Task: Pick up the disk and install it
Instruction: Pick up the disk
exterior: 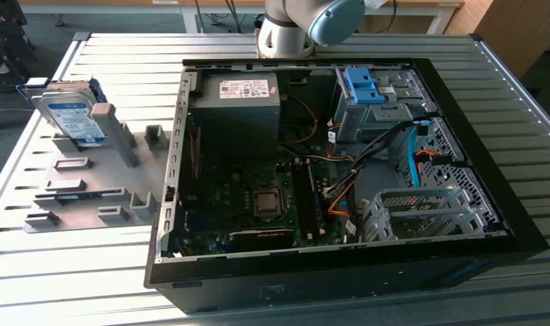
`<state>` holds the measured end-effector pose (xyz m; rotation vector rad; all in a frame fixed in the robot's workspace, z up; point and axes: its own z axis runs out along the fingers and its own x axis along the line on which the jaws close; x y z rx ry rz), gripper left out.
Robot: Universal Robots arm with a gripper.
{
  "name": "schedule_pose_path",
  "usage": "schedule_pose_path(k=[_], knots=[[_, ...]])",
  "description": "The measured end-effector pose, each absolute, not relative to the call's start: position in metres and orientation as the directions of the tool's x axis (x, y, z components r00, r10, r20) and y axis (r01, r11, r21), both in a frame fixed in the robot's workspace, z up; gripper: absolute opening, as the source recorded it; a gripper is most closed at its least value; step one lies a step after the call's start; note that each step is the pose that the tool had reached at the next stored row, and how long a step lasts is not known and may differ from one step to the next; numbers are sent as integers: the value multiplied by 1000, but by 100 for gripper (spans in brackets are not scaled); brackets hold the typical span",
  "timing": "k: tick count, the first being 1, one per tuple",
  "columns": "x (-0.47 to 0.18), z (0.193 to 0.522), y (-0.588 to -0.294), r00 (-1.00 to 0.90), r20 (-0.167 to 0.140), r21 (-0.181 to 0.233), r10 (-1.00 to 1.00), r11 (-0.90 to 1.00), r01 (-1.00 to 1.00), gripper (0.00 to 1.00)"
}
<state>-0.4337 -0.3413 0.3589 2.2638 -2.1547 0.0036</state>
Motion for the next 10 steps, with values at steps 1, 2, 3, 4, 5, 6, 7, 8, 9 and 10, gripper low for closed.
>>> schedule_pose_path(k=[1, 2, 3, 4, 5, 6, 7, 8, 9, 10], knots=[[-434, 359, -341, 49, 13, 10, -999, -49, -999, 59], [-434, 358, -341, 49, 13, 10, -999, -49, -999, 60], [-434, 358, -341, 49, 13, 10, -999, -49, -999, 60], [-434, 357, -341, 49, 13, 10, -999, -49, -999, 60], [-434, 356, -341, 49, 13, 10, -999, -49, -999, 66], [-435, 355, -341, 49, 13, 10, -999, -49, -999, 66], [-435, 353, -341, 48, 13, 10, -999, -48, -999, 66], [-435, 352, -340, 46, 13, 10, -999, -46, -999, 66], [-435, 350, -340, 44, 13, 10, -999, -44, -999, 66], [-435, 349, -340, 43, 13, 10, -999, -43, -999, 66]])
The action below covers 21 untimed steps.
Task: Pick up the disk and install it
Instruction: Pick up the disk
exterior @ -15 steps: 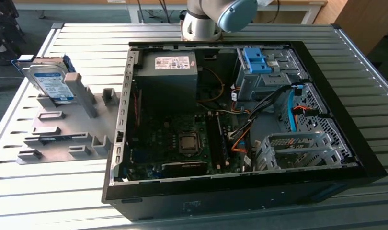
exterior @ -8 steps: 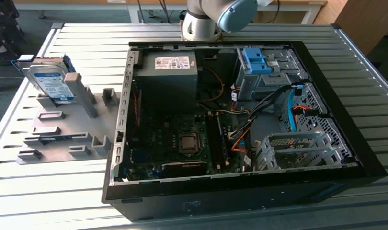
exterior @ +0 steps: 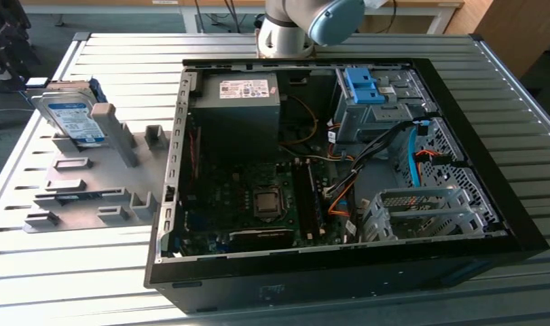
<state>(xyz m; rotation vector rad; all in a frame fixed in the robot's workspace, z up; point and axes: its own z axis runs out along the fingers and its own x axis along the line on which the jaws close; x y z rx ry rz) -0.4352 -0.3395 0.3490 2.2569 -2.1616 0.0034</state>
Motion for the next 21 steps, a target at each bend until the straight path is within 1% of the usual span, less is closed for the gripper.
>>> schedule_pose_path(k=[8, 21], knots=[[-436, 339, -339, 42, 12, 10, -999, -42, -999, 66], [-437, 334, -332, 42, 11, 10, -999, -42, -999, 66]])
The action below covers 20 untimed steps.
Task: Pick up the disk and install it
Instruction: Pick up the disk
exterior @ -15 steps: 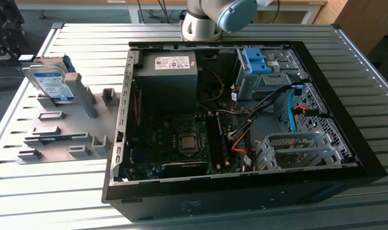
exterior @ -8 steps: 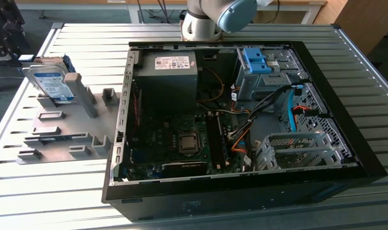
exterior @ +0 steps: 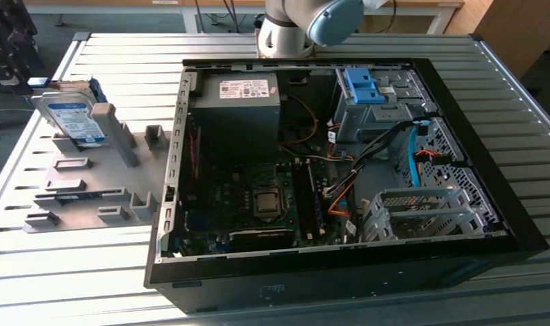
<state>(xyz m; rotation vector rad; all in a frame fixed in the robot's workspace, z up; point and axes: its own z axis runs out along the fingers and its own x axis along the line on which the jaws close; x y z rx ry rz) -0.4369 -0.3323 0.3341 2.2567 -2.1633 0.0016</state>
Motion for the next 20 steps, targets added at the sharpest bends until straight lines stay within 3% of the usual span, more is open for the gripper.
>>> schedule_pose_path(k=[17, 19, 20], knots=[[-446, 313, -323, 19, 13, 10, -1000, -19, -1000, 66], [-447, 310, -323, 16, 13, 10, -1000, -16, -1000, 65], [-447, 309, -323, 14, 13, 10, -1000, -14, -1000, 58]])
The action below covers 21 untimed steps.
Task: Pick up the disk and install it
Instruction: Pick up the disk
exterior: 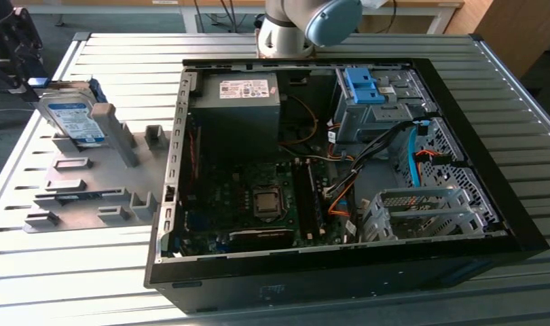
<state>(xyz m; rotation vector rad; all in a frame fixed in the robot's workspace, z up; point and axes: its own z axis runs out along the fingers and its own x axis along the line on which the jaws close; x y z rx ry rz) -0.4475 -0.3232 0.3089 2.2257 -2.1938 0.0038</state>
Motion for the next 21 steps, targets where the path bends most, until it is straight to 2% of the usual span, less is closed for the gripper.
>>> schedule_pose_path(k=[6, 7, 21], knots=[[-448, 305, -322, 3, 13, 10, -1000, -3, -1000, 56], [-448, 304, -322, 3, 13, 10, -1000, -3, -1000, 49], [-447, 298, -322, -6, 15, 10, -1000, 6, -1000, 49]])
